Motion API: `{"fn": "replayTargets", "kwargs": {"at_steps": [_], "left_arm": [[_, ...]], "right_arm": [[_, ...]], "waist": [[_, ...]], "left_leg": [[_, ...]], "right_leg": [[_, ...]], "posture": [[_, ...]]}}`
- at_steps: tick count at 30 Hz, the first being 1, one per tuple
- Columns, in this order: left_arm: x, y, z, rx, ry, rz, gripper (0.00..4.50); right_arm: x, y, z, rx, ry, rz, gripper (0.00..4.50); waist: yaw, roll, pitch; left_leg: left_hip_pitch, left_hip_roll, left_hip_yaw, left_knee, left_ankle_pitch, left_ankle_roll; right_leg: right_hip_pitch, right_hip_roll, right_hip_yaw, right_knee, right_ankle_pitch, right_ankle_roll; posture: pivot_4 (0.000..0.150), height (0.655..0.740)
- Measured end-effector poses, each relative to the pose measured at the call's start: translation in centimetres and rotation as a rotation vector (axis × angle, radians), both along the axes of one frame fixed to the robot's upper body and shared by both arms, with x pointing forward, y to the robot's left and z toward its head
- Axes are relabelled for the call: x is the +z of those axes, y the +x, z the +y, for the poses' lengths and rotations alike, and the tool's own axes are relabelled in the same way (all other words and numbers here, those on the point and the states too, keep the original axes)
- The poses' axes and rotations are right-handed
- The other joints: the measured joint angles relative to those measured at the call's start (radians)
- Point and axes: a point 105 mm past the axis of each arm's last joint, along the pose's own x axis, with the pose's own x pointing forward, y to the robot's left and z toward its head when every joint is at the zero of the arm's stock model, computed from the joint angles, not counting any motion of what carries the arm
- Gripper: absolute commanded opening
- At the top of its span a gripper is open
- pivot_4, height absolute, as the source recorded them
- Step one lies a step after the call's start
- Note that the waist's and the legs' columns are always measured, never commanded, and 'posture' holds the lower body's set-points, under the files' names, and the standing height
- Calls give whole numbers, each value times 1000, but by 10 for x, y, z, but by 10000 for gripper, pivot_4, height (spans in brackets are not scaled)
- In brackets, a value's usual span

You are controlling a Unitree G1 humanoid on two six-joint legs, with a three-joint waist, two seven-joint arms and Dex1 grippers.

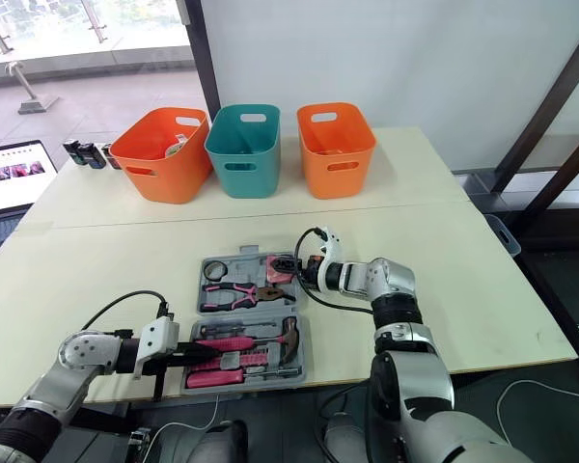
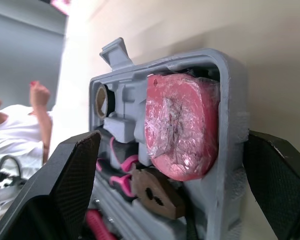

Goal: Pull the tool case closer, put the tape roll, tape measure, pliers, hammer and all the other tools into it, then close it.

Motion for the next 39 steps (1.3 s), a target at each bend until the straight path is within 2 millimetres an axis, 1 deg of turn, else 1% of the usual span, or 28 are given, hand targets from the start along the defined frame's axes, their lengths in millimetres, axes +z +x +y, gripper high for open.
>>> {"fn": "replayTargets", "kwargs": {"at_steps": [11,17,24,31,36,39], "left_arm": [[1,2,-1,-8,9,-6,0],[3,3,-2,1,13,15,0],[8,3,-5,26,25,26,0],[15,4,-7,59,34,39,0],[18,5,-3,99,31,31,0],[26,10,3,148,13,7,0]], "right_arm": [[21,-9,-5,164,-69,-209,44642],[27,-12,-5,224,-100,-276,44642],[29,-12,-5,238,-101,-295,44642],[30,-13,-5,248,-91,-301,44642],[31,-13,-5,253,-86,-308,44642],[31,-13,-4,255,-84,-312,44642]], "waist": [[1,0,0],[2,0,0],[2,-1,1],[2,-2,1],[1,-3,3],[1,-5,4]], "left_leg": [[0,0,0,0,0,0],[-1,0,0,0,0,0],[-3,0,0,0,0,0],[-13,0,0,0,0,0],[-17,0,0,0,0,0],[-17,0,-1,0,0,0]], "right_leg": [[-1,0,0,0,0,0],[-5,0,0,-1,0,0],[-7,0,0,-1,0,0],[-13,0,0,-1,0,0],[-16,0,0,-1,0,1],[-16,1,0,-1,0,1]], "posture": [[1500,7400],[1500,7400],[1500,7400],[1500,7400],[1500,7400],[1500,7400]]}}
